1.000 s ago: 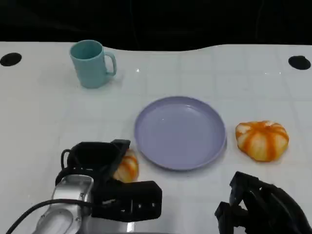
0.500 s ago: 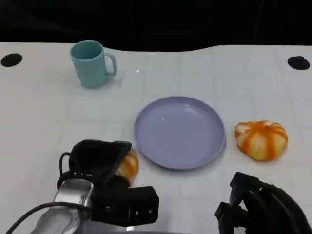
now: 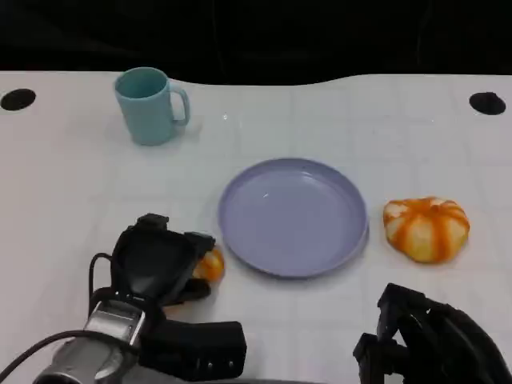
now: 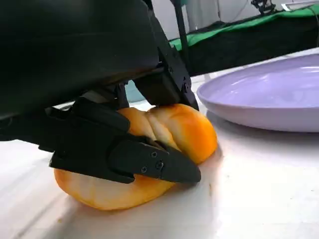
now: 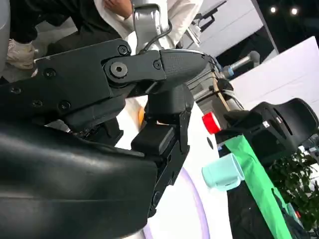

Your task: Grasp the bread from the table and place it into the plate.

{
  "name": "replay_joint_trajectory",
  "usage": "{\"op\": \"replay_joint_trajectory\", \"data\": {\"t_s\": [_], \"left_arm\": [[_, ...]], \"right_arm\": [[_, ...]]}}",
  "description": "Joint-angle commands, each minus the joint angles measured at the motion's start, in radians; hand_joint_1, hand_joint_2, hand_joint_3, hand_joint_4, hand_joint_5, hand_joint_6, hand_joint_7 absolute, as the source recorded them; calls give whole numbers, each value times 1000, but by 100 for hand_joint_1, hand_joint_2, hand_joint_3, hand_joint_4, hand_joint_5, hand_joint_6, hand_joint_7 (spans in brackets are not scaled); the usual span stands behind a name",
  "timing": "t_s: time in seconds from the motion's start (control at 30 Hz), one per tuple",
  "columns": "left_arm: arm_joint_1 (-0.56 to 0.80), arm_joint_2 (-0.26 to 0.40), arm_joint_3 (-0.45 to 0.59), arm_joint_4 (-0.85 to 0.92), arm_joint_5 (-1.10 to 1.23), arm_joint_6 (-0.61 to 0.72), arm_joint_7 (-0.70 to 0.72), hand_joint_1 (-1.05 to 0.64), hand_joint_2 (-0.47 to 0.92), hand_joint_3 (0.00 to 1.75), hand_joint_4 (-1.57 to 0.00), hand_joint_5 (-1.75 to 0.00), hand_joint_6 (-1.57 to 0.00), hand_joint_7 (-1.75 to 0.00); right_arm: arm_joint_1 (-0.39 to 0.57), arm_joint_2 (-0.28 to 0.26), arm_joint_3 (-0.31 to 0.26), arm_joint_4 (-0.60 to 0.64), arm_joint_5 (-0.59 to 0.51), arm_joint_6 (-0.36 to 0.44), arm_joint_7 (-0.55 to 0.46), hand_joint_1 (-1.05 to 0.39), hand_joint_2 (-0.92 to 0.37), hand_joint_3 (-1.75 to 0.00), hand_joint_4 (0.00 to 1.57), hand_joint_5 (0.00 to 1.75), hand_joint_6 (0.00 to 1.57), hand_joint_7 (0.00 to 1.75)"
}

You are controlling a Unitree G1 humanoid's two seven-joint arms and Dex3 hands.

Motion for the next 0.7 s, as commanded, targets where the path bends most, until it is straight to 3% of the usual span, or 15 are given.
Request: {"op": "replay_joint_trajectory", "data": {"t_s": [0.03, 0.07, 0.2, 0.27, 0.33, 0.37, 0.5, 0.57, 0.6, 0.63, 0.7], "left_arm": [[26, 24, -3, 75, -29, -5, 13, -27, 92, 18, -78, -175, -96, -89], [26, 25, -1, 72, -36, -8, 16, -27, 92, 17, -78, -175, -83, -112], [27, 25, 9, 65, -60, -25, 49, -23, 92, 14, -79, -175, -70, -149], [28, 26, 10, 57, -65, -17, 58, -24, 92, 14, -79, -175, -68, -153], [31, 26, 13, 50, -71, -16, 71, -24, 92, 9, -78, -175, -76, -127], [34, 27, 19, 51, -79, -36, 104, -24, 92, 8, -78, -175, -78, -122], [35, 29, 35, 66, -102, -94, 192, -17, 91, 16, -82, -175, -74, -151], [38, 31, 52, 67, -124, -132, 226, -15, 90, 24, -83, -175, -66, -169], [40, 31, 63, 67, -137, -153, 246, -13, 84, 36, -84, -175, -66, -172], [41, 30, 71, 68, -144, -166, 261, -12, 72, 60, -85, -175, -67, -173], [45, 32, 83, 54, -150, -174, 289, -12, 63, 77, -85, -175, -68, -174]], "right_arm": [[4, -15, -10, -18, 10, 8, -5, -76, -92, -20, 91, 158, 79, 141], [4, -15, -10, -19, 9, 9, -6, -76, -92, -20, 91, 158, 79, 141], [3, -15, -12, -17, 12, 9, -1, -75, -92, -20, 91, 158, 79, 141], [3, -14, -13, -16, 13, 8, 1, -75, -92, -20, 91, 158, 79, 141], [4, -14, -13, -16, 11, 8, 0, -75, -92, -20, 91, 158, 79, 141], [4, -14, -13, -16, 10, 7, -1, -75, -92, -20, 91, 158, 79, 141], [3, -14, -15, -14, 14, 9, 3, -75, -92, -20, 91, 159, 79, 141], [3, -15, -16, -14, 16, 11, 4, -75, -92, -20, 91, 159, 79, 141], [4, -15, -16, -15, 14, 11, 2, -75, -92, -20, 91, 159, 79, 141], [4, -16, -16, -17, 12, 11, -1, -75, -92, -20, 91, 159, 78, 141], [6, -16, -16, -23, 11, 19, -7, -75, -92, -20, 91, 159, 79, 141]]}}
